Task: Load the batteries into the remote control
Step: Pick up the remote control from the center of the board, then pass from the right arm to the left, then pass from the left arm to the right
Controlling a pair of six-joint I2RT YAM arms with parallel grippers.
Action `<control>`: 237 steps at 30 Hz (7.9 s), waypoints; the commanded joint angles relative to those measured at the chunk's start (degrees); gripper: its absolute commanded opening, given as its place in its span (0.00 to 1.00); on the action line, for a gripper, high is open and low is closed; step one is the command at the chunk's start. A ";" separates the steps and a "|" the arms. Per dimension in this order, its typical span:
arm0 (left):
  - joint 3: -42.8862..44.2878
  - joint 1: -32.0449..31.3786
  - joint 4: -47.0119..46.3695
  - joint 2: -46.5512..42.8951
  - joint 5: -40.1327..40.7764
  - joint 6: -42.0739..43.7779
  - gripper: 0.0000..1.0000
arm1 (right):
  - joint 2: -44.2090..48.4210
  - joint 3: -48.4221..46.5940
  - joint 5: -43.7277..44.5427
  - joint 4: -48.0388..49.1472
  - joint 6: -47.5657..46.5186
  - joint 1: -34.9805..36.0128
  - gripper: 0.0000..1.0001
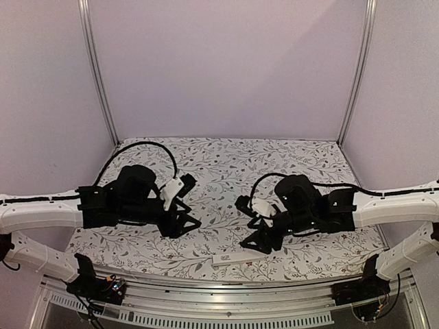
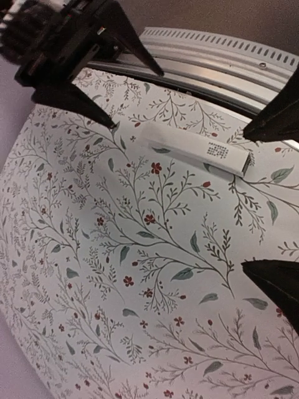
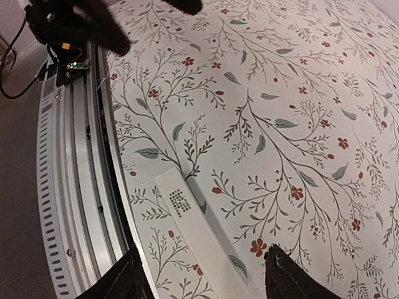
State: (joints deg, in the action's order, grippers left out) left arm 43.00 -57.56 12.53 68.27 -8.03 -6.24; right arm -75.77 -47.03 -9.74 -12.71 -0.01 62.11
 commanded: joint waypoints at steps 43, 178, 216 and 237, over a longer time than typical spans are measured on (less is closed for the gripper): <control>-14.53 4.08 -9.15 -10.46 9.26 -20.07 0.63 | -30.50 -14.89 0.87 -15.92 -28.17 1.71 0.70; -30.95 -11.61 -89.91 -5.31 12.29 20.35 0.00 | -5.27 -47.78 12.91 -34.91 35.52 -6.03 0.42; -30.99 -12.05 -91.55 -1.08 15.61 20.79 0.00 | -35.94 -76.14 21.58 -56.50 39.75 5.88 0.00; -24.53 -12.06 -72.32 -7.86 21.01 6.79 0.00 | -15.49 -51.22 27.97 -42.46 10.69 3.80 0.44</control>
State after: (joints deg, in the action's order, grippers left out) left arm 13.54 -69.01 -68.25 62.85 9.98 8.43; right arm -94.83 -104.25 20.75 -66.94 29.56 63.09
